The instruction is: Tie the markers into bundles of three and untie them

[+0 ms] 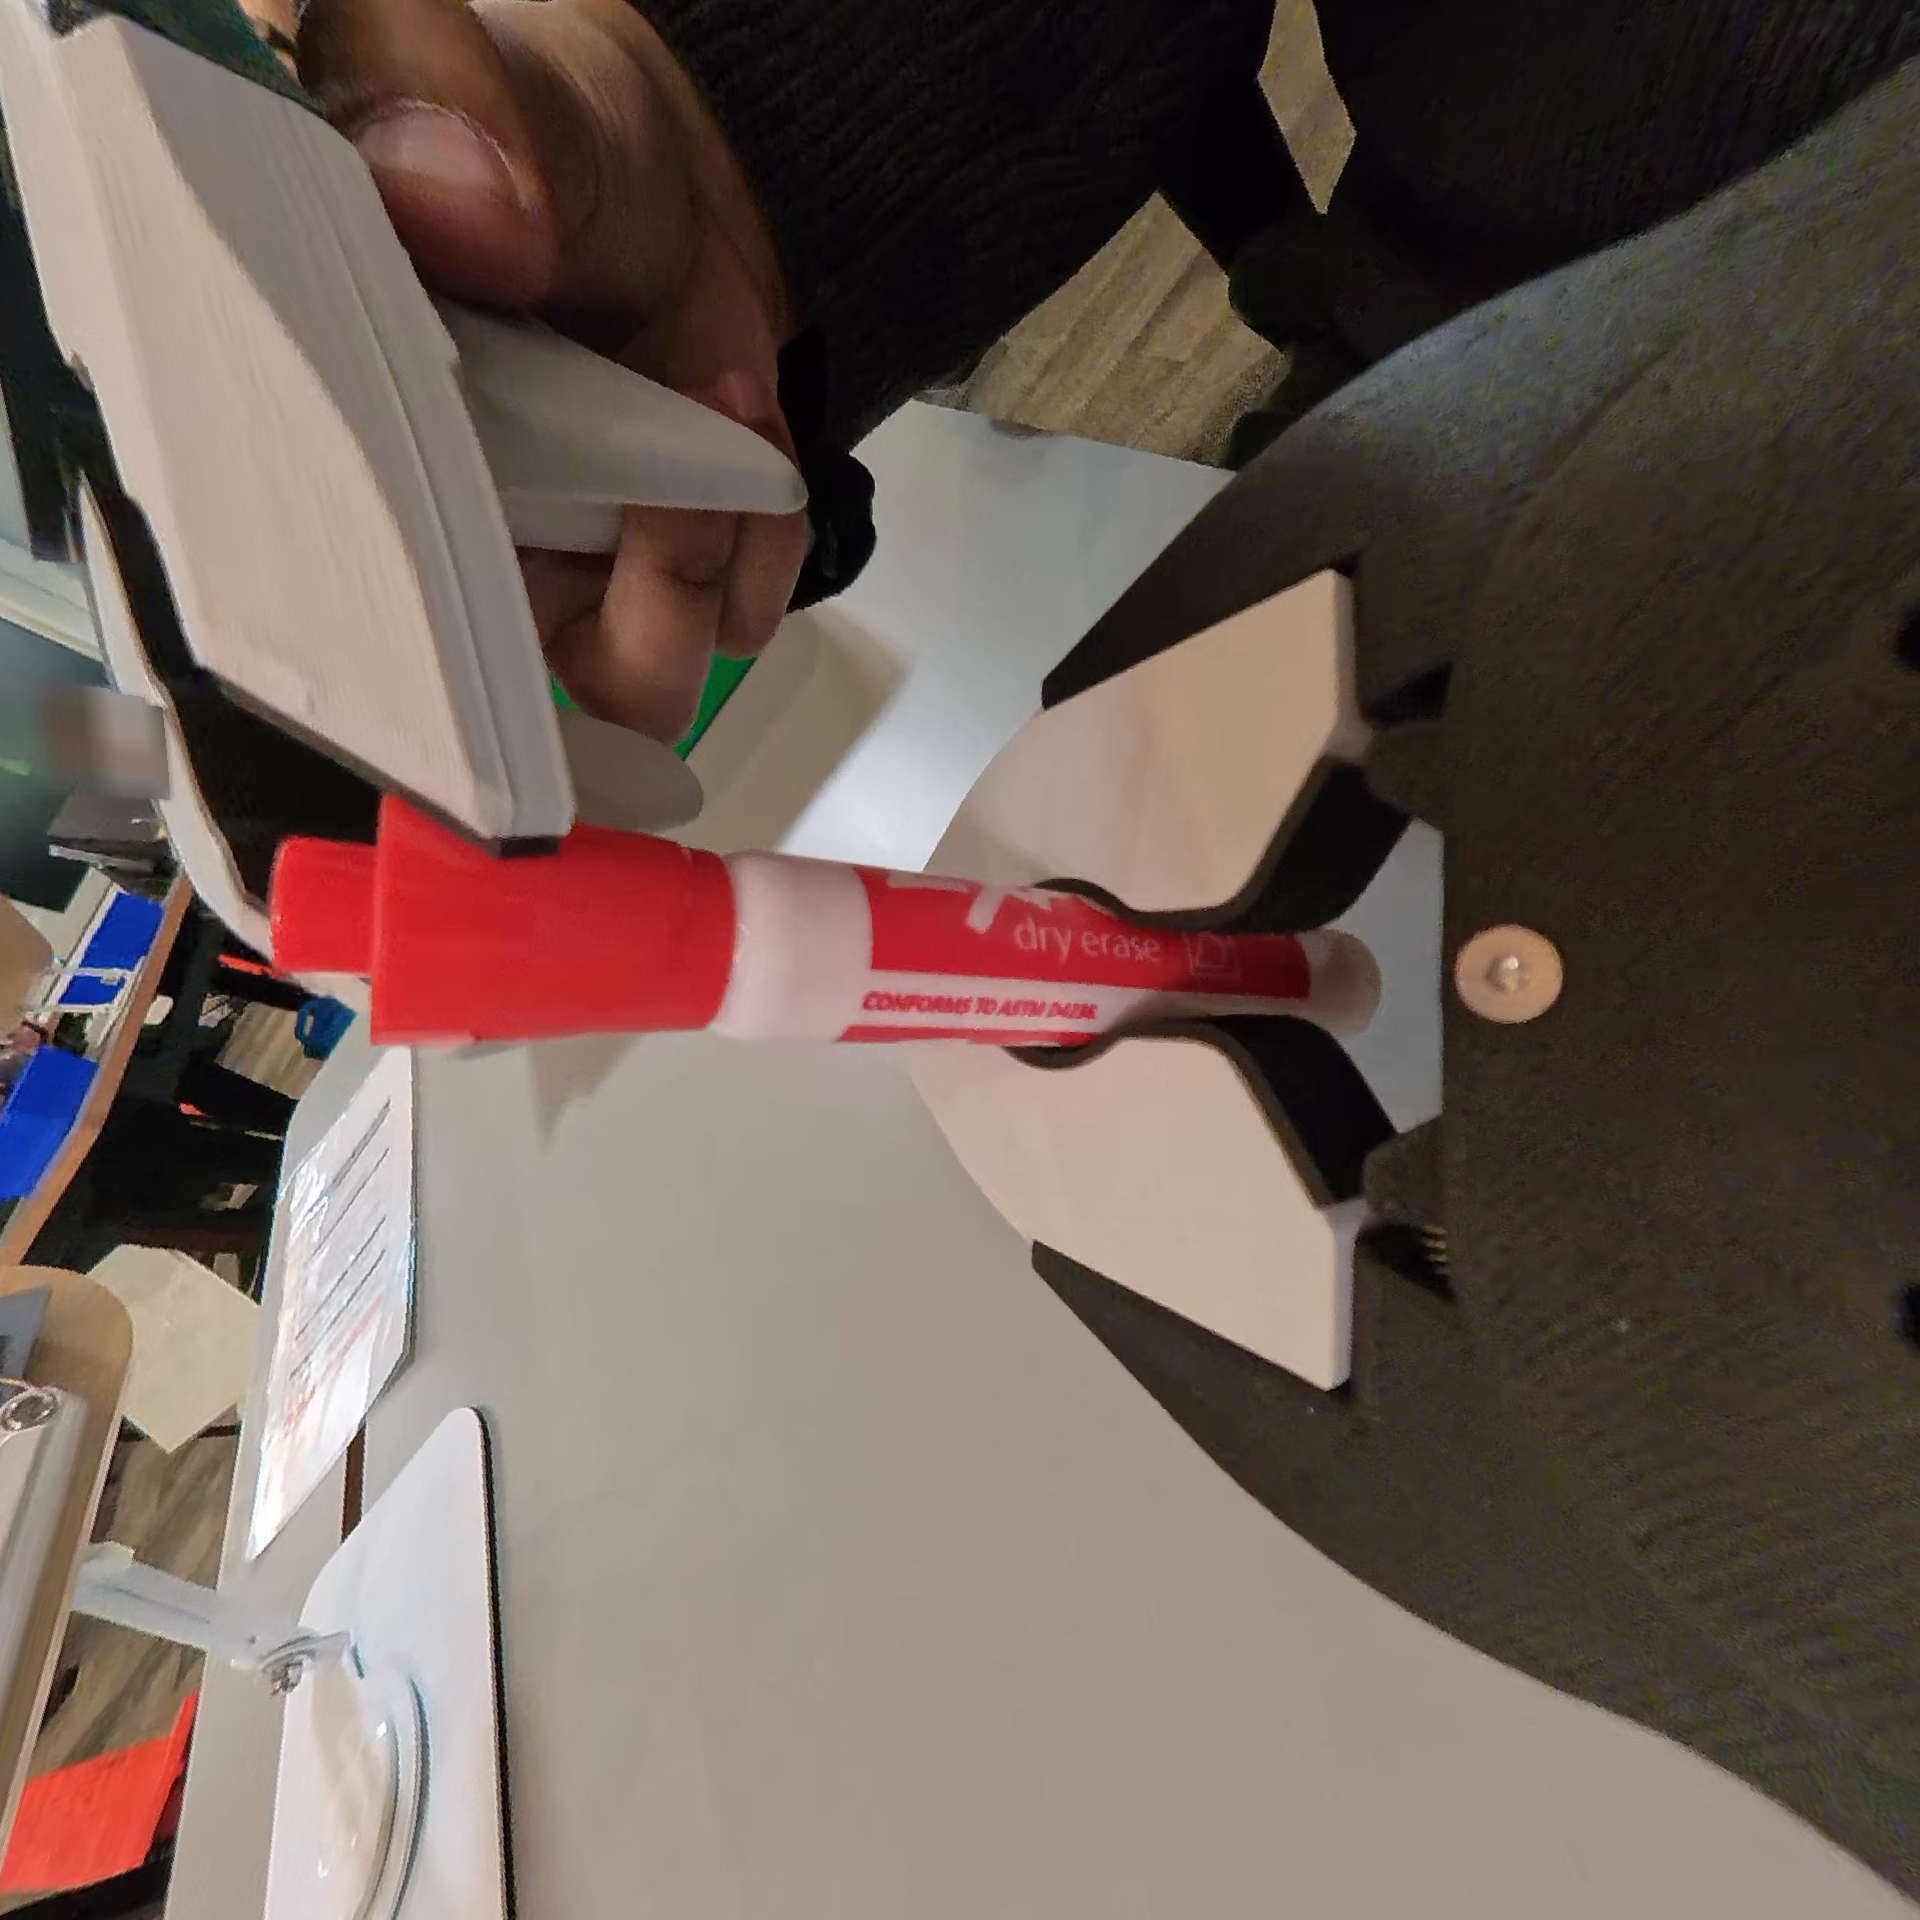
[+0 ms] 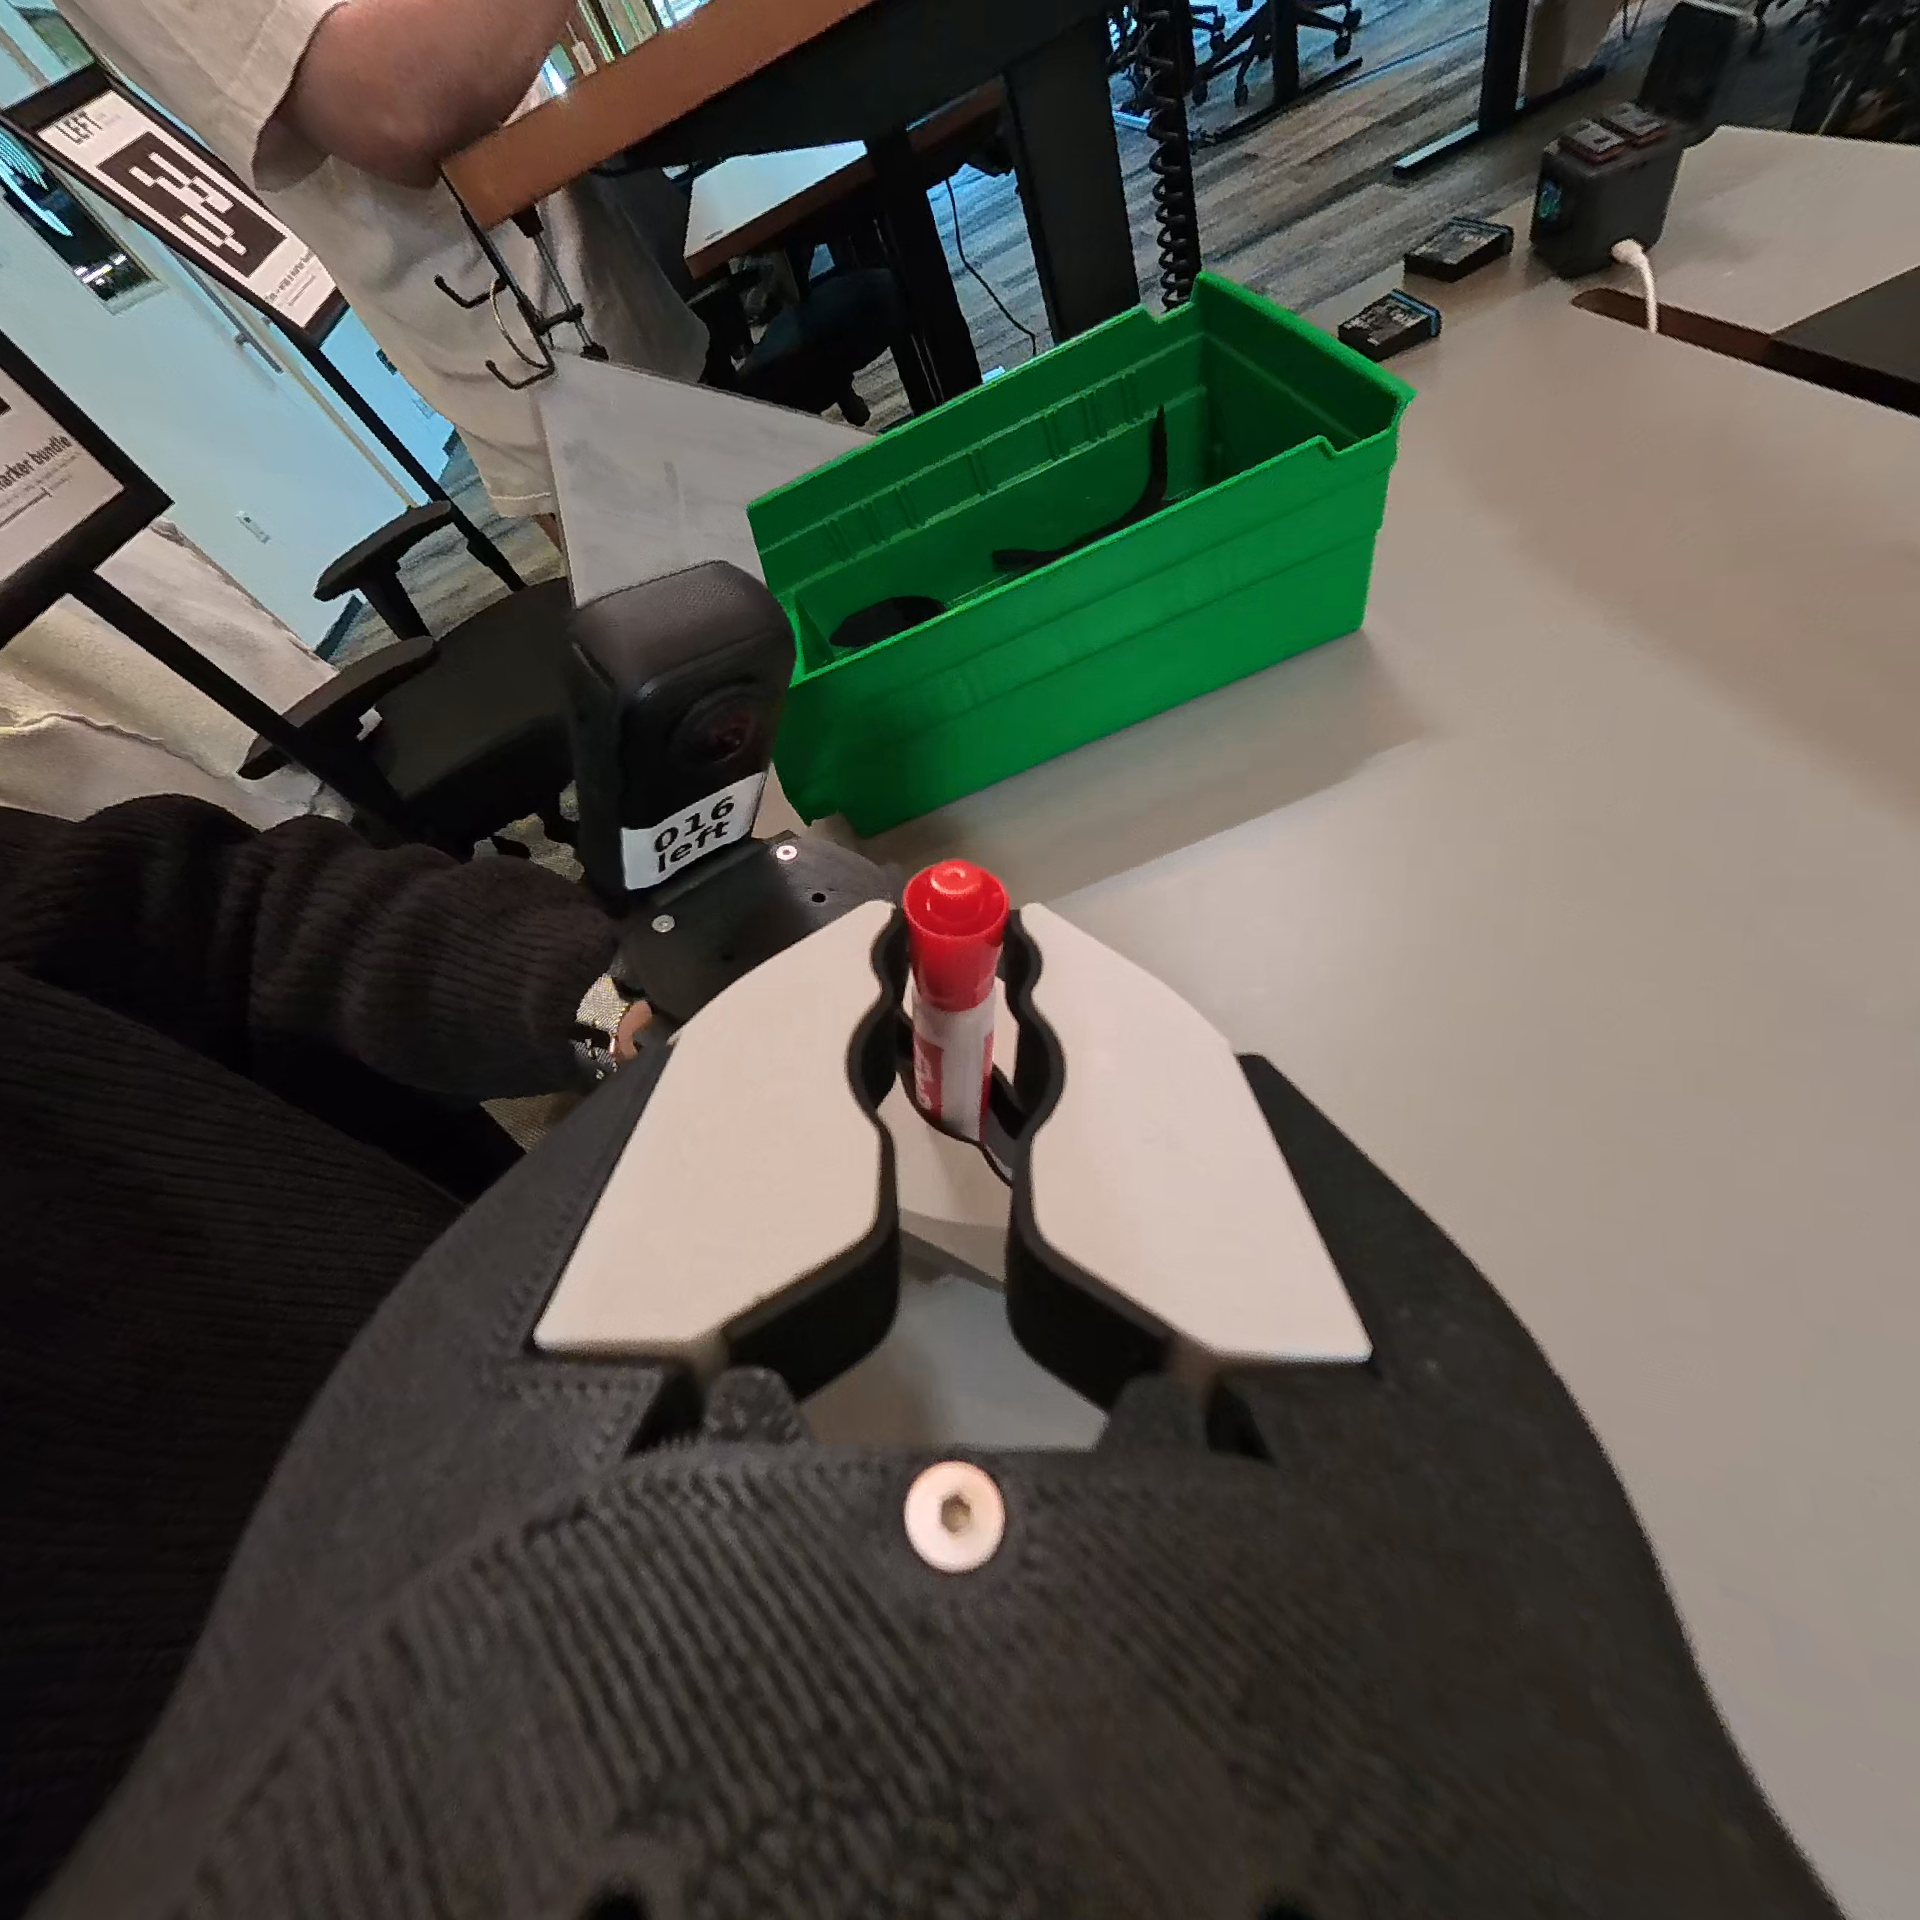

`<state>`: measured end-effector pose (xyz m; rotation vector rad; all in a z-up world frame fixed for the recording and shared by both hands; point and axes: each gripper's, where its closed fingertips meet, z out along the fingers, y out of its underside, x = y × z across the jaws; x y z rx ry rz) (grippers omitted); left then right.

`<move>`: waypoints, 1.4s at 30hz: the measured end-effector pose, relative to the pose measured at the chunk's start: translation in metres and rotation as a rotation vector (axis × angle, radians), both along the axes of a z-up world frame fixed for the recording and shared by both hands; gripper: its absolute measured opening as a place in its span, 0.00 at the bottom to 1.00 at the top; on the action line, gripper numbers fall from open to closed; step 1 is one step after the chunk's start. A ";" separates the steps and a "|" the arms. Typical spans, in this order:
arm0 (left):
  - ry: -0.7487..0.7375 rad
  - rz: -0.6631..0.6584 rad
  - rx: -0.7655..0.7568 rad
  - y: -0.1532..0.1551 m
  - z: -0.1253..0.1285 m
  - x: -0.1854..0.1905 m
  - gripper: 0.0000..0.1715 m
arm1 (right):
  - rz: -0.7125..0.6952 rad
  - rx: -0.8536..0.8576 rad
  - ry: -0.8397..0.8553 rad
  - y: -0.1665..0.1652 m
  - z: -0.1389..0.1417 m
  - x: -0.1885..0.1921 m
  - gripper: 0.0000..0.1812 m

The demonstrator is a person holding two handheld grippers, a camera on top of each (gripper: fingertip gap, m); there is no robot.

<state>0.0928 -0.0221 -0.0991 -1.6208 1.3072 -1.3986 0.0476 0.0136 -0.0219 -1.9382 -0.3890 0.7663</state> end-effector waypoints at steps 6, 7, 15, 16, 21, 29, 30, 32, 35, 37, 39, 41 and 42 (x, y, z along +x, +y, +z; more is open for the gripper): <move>-0.011 -0.010 -0.010 -0.001 0.002 0.000 0.07 | -0.009 -0.001 -0.008 0.000 0.002 0.001 0.10; -0.009 -0.013 -0.008 -0.002 0.002 0.000 0.06 | -0.009 -0.002 -0.007 0.000 0.002 0.001 0.10; -0.010 -0.022 -0.010 -0.004 0.003 0.001 0.06 | -0.008 0.001 0.003 0.000 0.003 0.001 0.10; -0.011 -0.023 -0.012 -0.004 0.003 0.001 0.06 | -0.009 0.002 0.004 0.000 0.003 0.001 0.10; -0.030 -0.037 -0.043 -0.006 0.007 0.001 0.06 | -0.015 0.007 0.027 0.000 0.005 0.001 0.10; -0.090 -0.051 -0.219 -0.001 0.018 -0.001 0.07 | -0.035 0.016 0.113 0.002 0.015 0.007 0.14; -0.097 -0.045 -0.238 0.002 0.019 -0.002 0.07 | -0.040 0.017 0.114 0.002 0.016 0.008 0.15; -0.107 -0.036 -0.263 0.005 0.020 -0.003 0.07 | -0.048 0.018 0.106 0.002 0.015 0.011 0.15; -0.111 -0.036 -0.277 0.006 0.021 -0.003 0.07 | -0.051 0.015 0.103 0.002 0.014 0.012 0.15; -0.111 -0.042 -0.272 0.004 0.021 -0.003 0.07 | -0.048 0.010 0.103 0.002 0.012 0.011 0.15; -0.114 -0.049 -0.271 0.003 0.022 -0.003 0.07 | -0.044 0.006 0.099 0.002 0.011 0.010 0.15; -0.114 -0.053 -0.271 0.002 0.022 -0.003 0.07 | -0.043 0.002 0.097 0.002 0.010 0.010 0.15; -0.115 -0.053 -0.272 0.002 0.022 -0.003 0.07 | -0.042 0.001 0.097 0.002 0.009 0.009 0.15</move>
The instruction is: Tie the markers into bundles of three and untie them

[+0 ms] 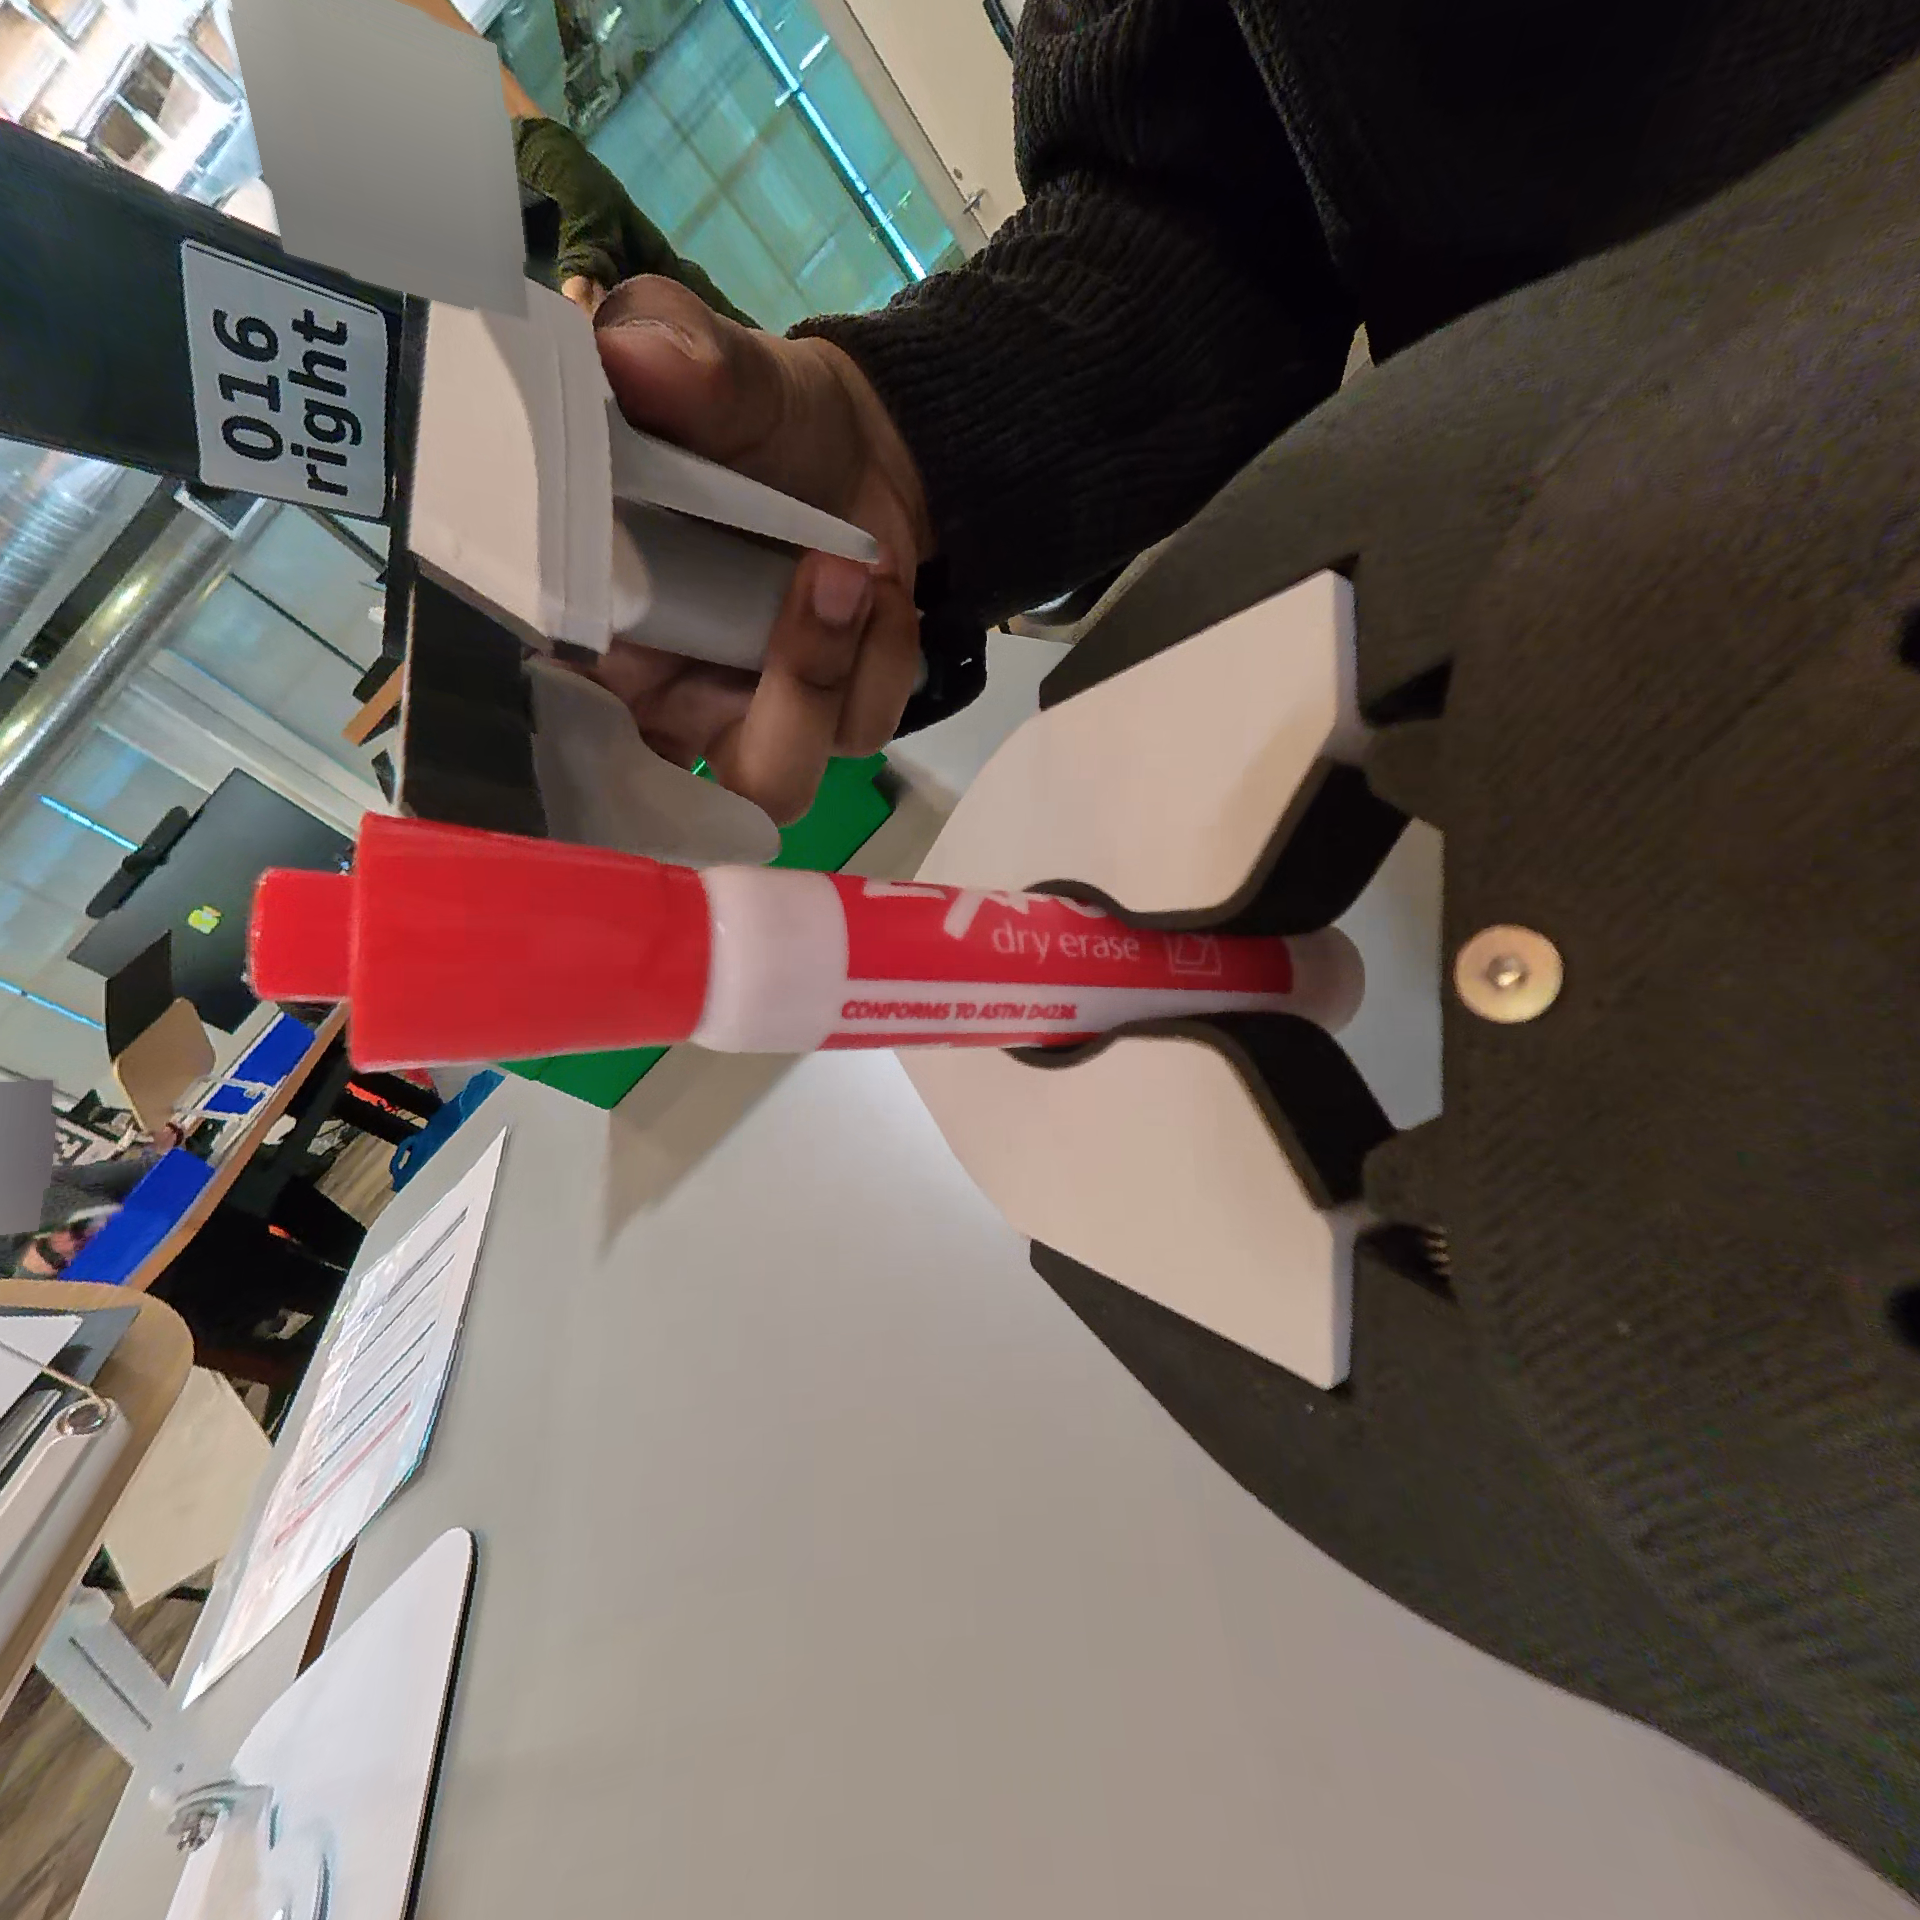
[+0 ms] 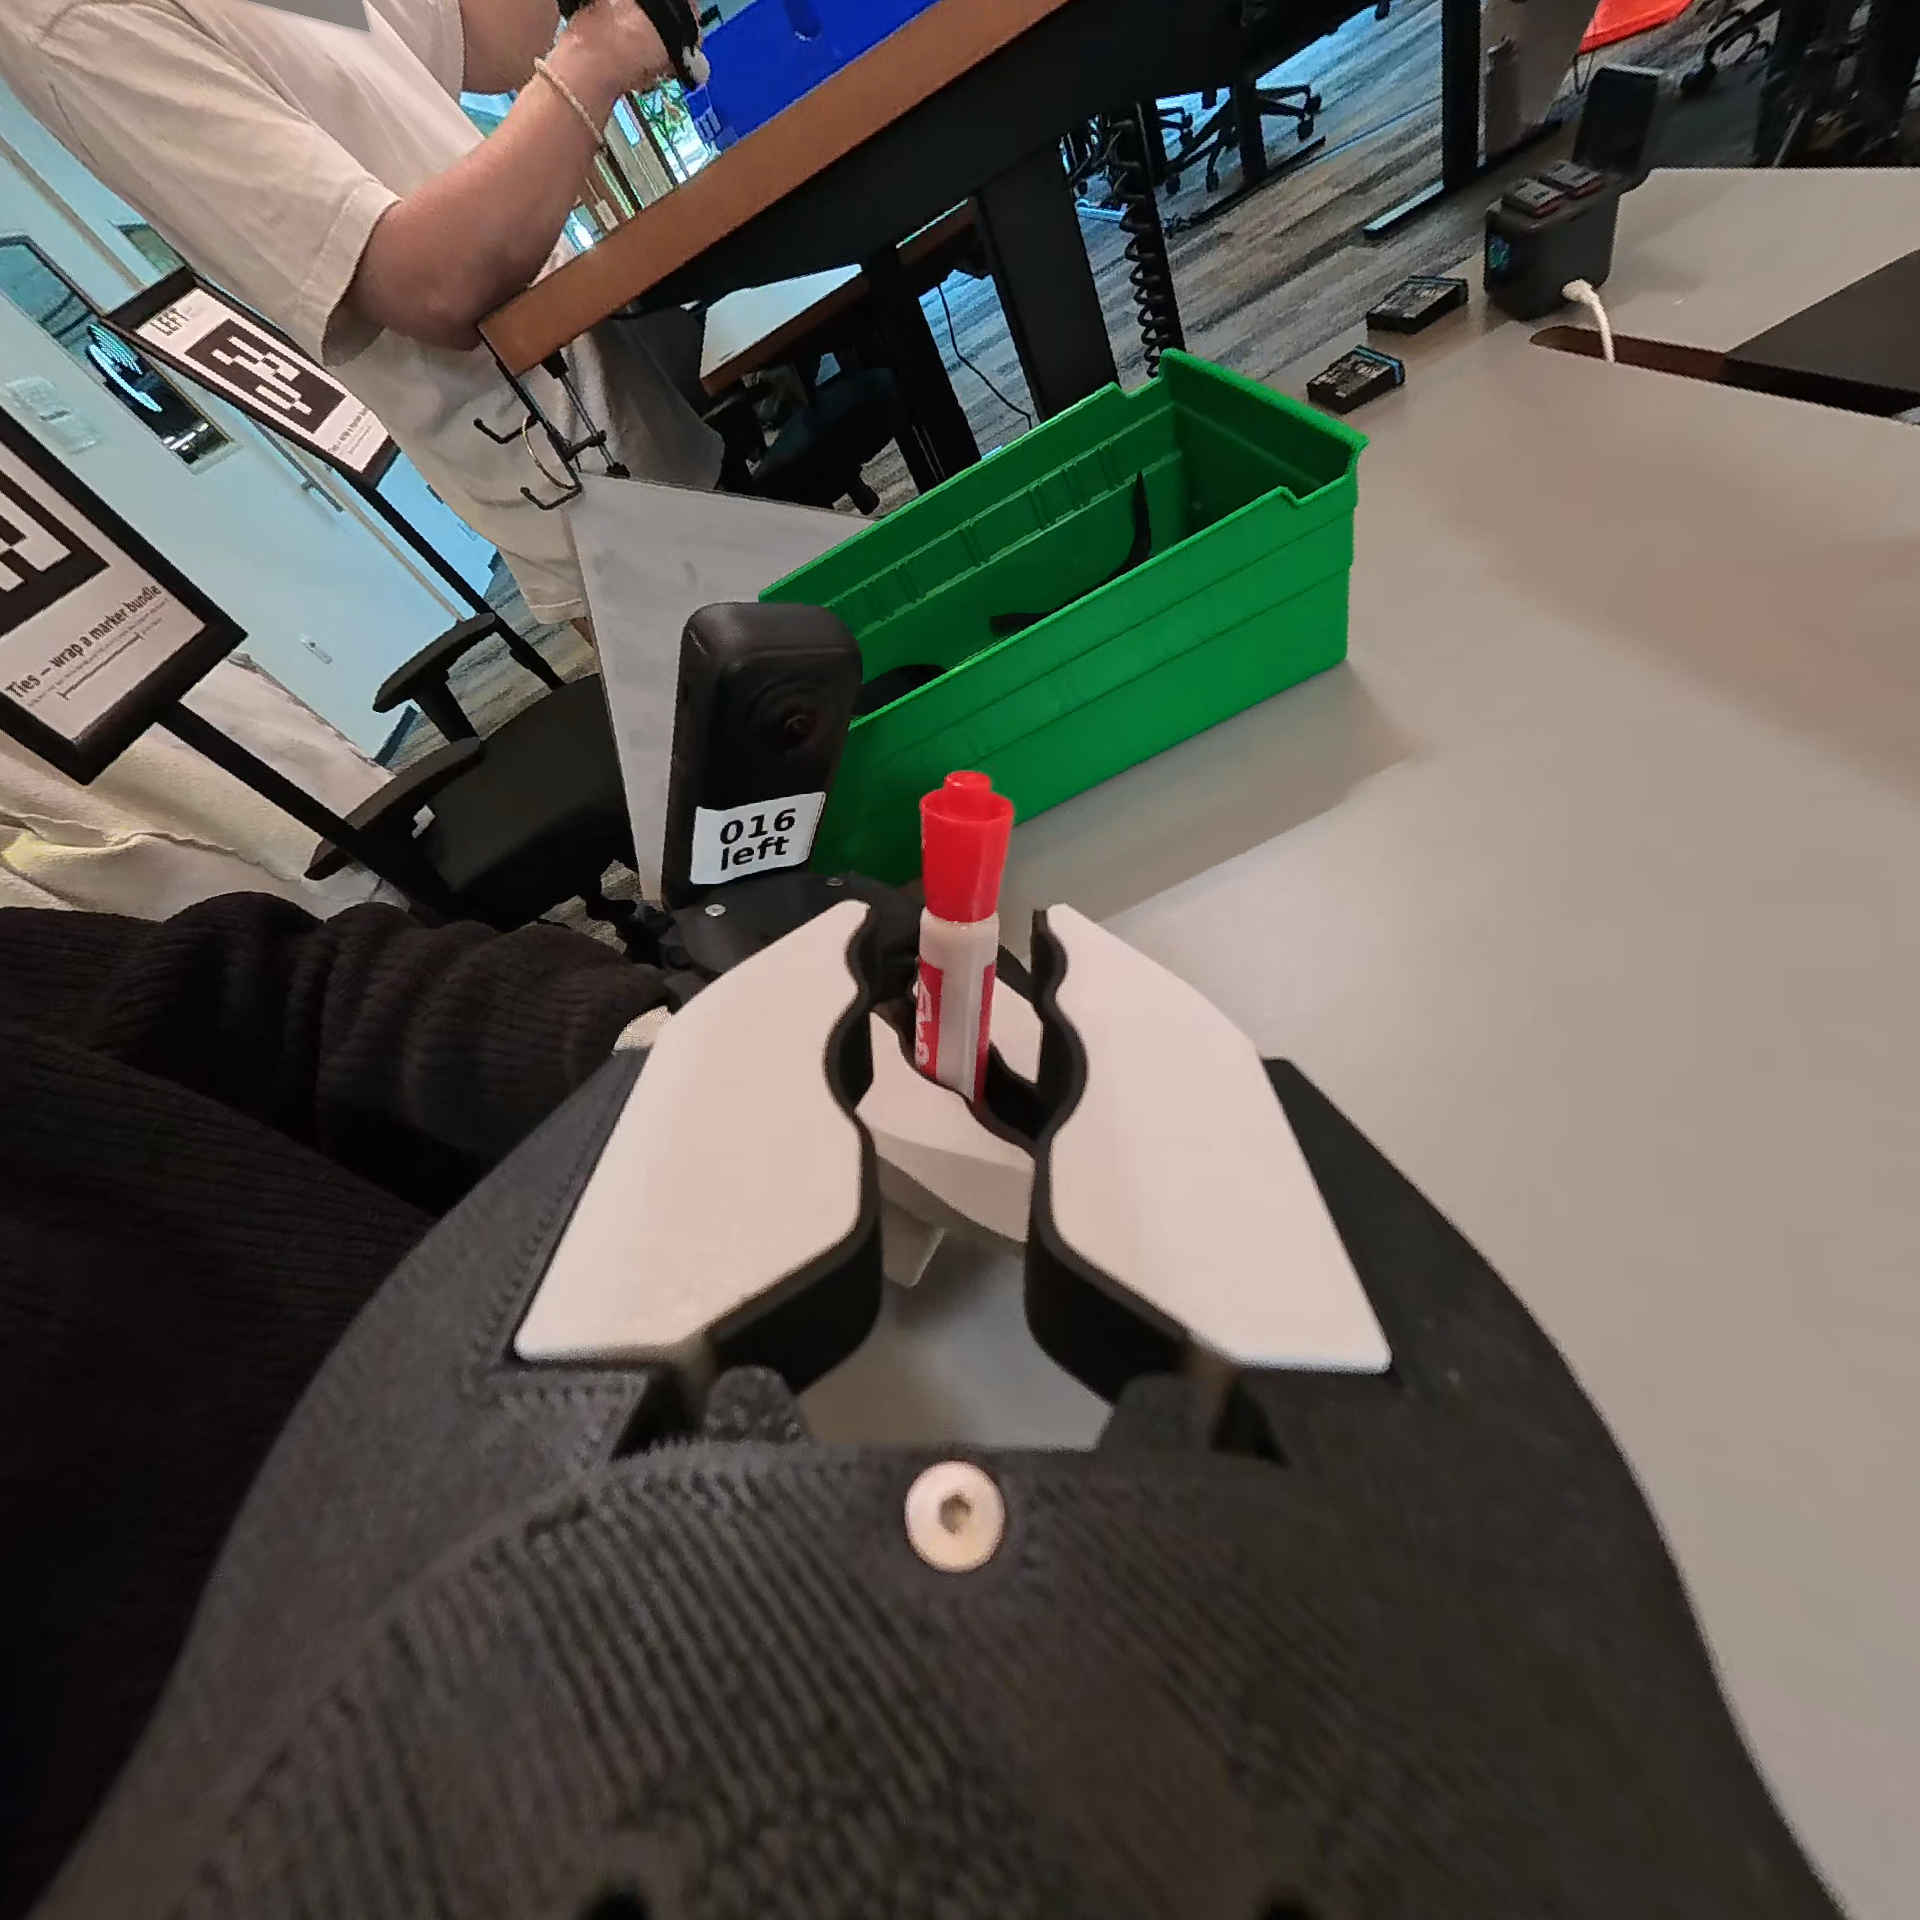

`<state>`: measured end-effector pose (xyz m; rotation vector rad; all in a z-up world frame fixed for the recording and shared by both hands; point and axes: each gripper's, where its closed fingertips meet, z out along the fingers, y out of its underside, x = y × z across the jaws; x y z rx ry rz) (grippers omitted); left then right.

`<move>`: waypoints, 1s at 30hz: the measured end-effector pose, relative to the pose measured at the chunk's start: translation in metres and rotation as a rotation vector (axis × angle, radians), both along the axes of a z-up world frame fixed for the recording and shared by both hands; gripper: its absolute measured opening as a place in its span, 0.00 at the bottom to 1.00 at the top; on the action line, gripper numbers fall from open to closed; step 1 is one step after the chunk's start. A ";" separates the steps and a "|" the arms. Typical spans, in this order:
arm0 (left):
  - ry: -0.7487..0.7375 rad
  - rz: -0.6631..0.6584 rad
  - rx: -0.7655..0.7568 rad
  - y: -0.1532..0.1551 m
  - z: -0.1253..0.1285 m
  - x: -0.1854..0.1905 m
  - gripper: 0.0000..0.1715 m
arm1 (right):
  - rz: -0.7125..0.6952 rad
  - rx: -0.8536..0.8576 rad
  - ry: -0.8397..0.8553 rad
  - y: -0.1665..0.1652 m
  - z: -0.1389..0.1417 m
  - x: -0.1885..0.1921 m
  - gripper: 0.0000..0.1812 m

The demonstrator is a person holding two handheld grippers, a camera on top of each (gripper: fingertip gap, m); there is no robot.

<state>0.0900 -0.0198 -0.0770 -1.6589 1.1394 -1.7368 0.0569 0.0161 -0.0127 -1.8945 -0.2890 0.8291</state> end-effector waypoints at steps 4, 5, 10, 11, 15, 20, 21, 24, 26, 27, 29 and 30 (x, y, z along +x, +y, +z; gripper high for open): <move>0.001 -0.003 -0.001 -0.001 0.000 0.000 0.07 | 0.006 -0.009 -0.002 0.000 -0.003 -0.001 0.15; 0.001 -0.004 0.001 -0.001 0.000 0.000 0.07 | 0.007 -0.011 -0.003 0.000 -0.003 -0.002 0.15; -0.003 0.011 0.002 0.002 0.001 0.000 0.07 | 0.003 -0.003 -0.010 0.000 -0.002 -0.001 0.15; -0.005 0.020 0.004 0.003 0.001 0.000 0.07 | 0.000 0.002 -0.012 0.000 -0.001 0.000 0.15; -0.012 0.070 0.025 0.010 0.002 0.000 0.07 | -0.028 0.030 -0.034 0.005 0.010 0.006 0.16; 0.018 0.153 0.007 0.022 -0.003 -0.001 0.07 | -0.026 0.132 -0.074 0.026 0.053 -0.008 0.16; 0.020 0.164 -0.007 0.024 -0.004 -0.002 0.07 | -0.001 0.156 -0.074 0.032 0.065 -0.019 0.16; 0.047 0.200 -0.058 0.032 -0.010 -0.007 0.06 | 0.138 0.186 -0.089 0.052 0.094 -0.069 0.16; 0.071 0.203 -0.106 0.035 -0.016 -0.012 0.06 | 0.240 0.174 -0.153 0.072 0.101 -0.107 0.18; 0.076 0.211 -0.131 0.037 -0.018 -0.014 0.06 | 0.282 0.164 -0.196 0.084 0.101 -0.125 0.18; 0.077 0.229 -0.164 0.040 -0.019 -0.020 0.06 | 0.345 0.131 -0.272 0.113 0.098 -0.158 0.18; 0.076 0.241 -0.169 0.042 -0.019 -0.024 0.06 | 0.375 0.101 -0.297 0.128 0.094 -0.173 0.18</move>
